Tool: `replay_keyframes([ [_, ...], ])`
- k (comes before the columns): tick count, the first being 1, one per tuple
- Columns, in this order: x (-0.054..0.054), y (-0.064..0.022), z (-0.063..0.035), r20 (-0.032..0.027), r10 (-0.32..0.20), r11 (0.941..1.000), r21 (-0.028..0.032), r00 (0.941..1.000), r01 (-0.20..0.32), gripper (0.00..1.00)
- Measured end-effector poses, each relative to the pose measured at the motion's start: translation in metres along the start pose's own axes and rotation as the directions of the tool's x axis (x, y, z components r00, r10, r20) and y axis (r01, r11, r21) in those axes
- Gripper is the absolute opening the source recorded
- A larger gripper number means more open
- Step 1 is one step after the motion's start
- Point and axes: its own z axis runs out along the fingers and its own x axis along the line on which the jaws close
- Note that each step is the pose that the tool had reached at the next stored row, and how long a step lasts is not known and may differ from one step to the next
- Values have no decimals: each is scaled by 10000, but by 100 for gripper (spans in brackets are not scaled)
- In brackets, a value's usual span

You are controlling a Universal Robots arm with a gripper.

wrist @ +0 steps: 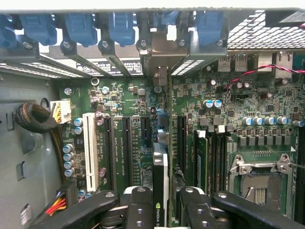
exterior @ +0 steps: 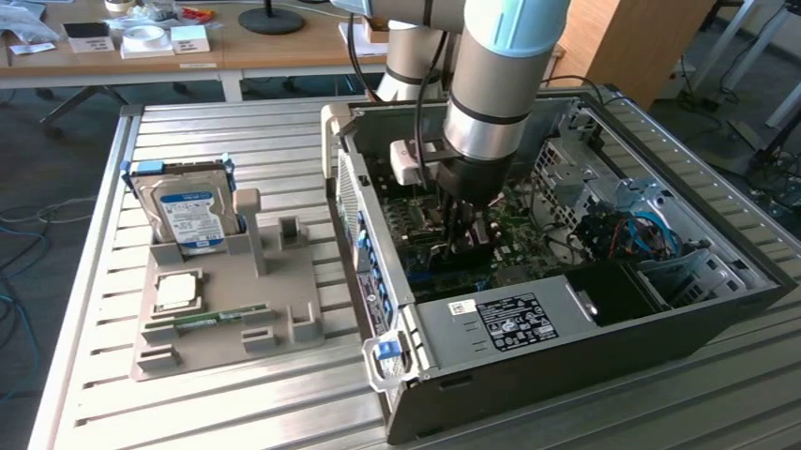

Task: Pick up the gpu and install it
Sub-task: 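Insert the gpu into the slot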

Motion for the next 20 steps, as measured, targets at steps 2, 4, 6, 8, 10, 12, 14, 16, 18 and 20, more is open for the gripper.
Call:
replay_keyframes([
  [2, 0, 1, 0, 0, 1, 10000, 0, 10000, -1, 26],
  [4, 0, 1, 0, 0, 1, 10000, 1, 10000, -1, 26],
  [6, 0, 1, 0, 0, 2, 10000, 1, 10000, -2, 26],
  [8, 0, 1, 0, 2, 2, 10000, 2, 10000, -2, 26],
  [10, 0, 0, 0, 2, 2, 10000, 2, 10000, -2, 26],
  [12, 0, 1, -1, 1, 2, 10000, 1, 10000, -2, 26],
  [14, -1, 4, 1, 7, 7, 10000, -4, 10000, -7, 27],
  [16, 0, 3, 0, 2, 6, 10000, 2, 10000, -6, 33],
  [18, 0, 1, -1, 0, 1, 10000, 1, 10000, -1, 39],
  [20, 0, 1, -1, 1, 2, 10000, 1, 10000, -2, 45],
])
